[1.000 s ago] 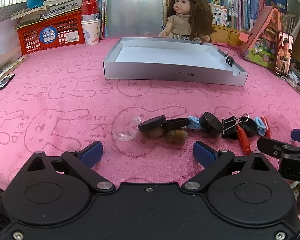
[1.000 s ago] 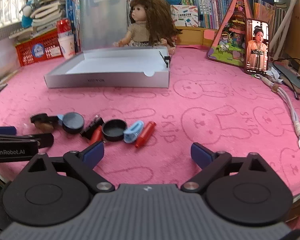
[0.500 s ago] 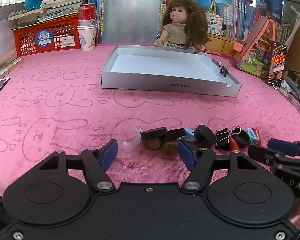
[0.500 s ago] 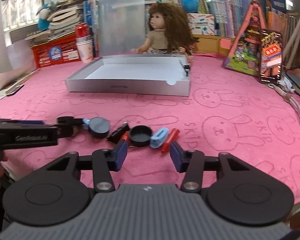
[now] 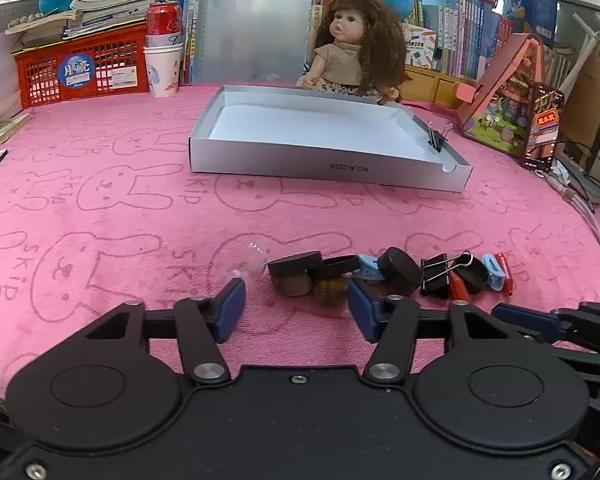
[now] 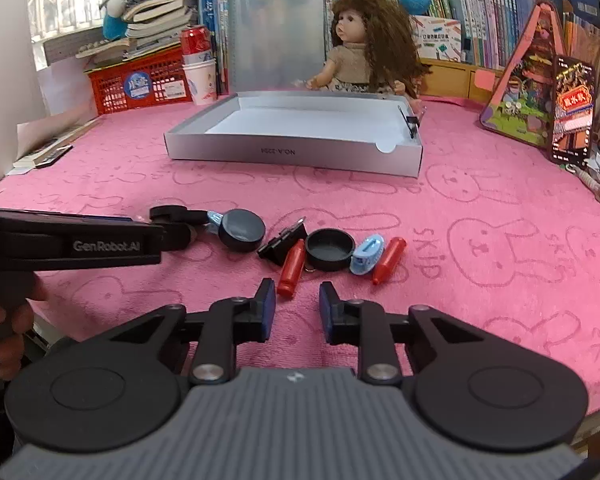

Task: Organize rigid objects
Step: 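Move right tool toward the red crayon while left tool approaches the brown nut, then close right tool on the red crayon while left tool closes on the brown nut, then carry the red crayon with right tool while left tool carries the nut into the tray, then open right tool to drop the crayon while left tool releases the nut in the tray, then withdraw both tools from the tray back toward the remaining items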

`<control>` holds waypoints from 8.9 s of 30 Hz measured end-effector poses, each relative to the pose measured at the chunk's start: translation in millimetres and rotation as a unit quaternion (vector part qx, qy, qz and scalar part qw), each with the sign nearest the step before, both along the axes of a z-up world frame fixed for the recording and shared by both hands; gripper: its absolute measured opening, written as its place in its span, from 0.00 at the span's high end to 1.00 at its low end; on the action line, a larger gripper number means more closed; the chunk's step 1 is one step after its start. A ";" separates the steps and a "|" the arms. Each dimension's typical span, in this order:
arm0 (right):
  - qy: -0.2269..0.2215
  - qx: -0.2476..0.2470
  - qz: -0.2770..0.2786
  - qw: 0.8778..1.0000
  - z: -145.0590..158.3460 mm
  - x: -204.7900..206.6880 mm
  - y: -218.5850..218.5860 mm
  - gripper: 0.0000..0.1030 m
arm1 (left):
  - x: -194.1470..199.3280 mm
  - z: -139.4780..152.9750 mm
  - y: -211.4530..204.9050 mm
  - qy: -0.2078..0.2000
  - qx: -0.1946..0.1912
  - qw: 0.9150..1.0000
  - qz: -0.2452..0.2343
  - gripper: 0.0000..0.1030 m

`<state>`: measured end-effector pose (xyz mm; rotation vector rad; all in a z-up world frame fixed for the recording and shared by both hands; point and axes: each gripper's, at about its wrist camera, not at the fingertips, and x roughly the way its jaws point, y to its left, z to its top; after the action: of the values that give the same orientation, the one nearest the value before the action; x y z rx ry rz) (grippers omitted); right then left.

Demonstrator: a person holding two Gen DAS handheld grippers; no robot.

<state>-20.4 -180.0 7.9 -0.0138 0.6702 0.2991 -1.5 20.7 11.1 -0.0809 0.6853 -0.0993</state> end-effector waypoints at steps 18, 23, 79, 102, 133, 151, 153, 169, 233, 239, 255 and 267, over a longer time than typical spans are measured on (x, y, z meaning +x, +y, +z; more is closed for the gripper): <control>-0.011 0.002 -0.007 1.000 -3.5 20.4 8.3 0.79 | -1.2 7.0 3.6 -0.013 -0.006 1.000 -0.007 0.76; -0.012 0.002 -0.020 1.000 -3.3 24.1 5.4 0.82 | -1.1 6.3 2.7 -0.016 -0.006 1.000 -0.007 0.76; -0.050 -0.016 -0.033 0.998 -12.3 18.8 13.5 0.62 | -6.1 -3.4 15.0 -0.029 -0.018 0.999 -0.003 0.73; -0.062 -0.024 -0.039 0.997 -12.6 14.3 18.0 0.83 | -4.2 -6.6 1.4 -0.045 0.008 0.999 -0.008 0.78; -0.046 0.004 -0.024 0.999 -12.2 24.3 7.8 0.87 | -7.1 5.9 -0.8 -0.049 0.005 0.999 -0.015 0.78; -0.077 0.022 -0.048 0.996 26.5 32.0 -12.5 0.87 | 16.3 26.8 7.1 -0.060 -0.013 0.998 -0.021 0.78; -0.079 0.024 -0.051 0.995 32.8 39.9 -17.5 0.87 | 22.7 33.0 8.9 -0.065 -0.018 0.997 -0.023 0.78; -0.074 0.039 -0.042 0.996 70.9 115.1 -33.8 0.87 | 99.0 81.1 16.8 -0.085 -0.031 0.995 -0.035 0.78; 0.024 0.050 -0.012 0.998 28.2 211.9 -19.5 0.31 | 206.4 33.3 -1.6 0.018 0.028 0.999 -0.040 0.25; -0.001 0.043 -0.003 0.999 36.0 192.8 -18.5 0.21 | 186.4 38.1 -2.4 0.011 0.023 0.998 -0.053 0.24; -0.047 0.033 0.004 0.998 45.9 148.7 -21.6 0.14 | 136.4 46.4 -4.9 -0.018 0.024 0.996 -0.079 0.22; -0.082 0.010 0.022 0.996 41.7 106.9 -17.7 0.12 | 98.4 40.5 -4.7 -0.035 0.021 0.995 -0.086 0.21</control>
<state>86.5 -197.7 49.5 -0.0335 0.5044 0.3441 97.0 16.1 51.6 0.0218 0.6224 -0.2517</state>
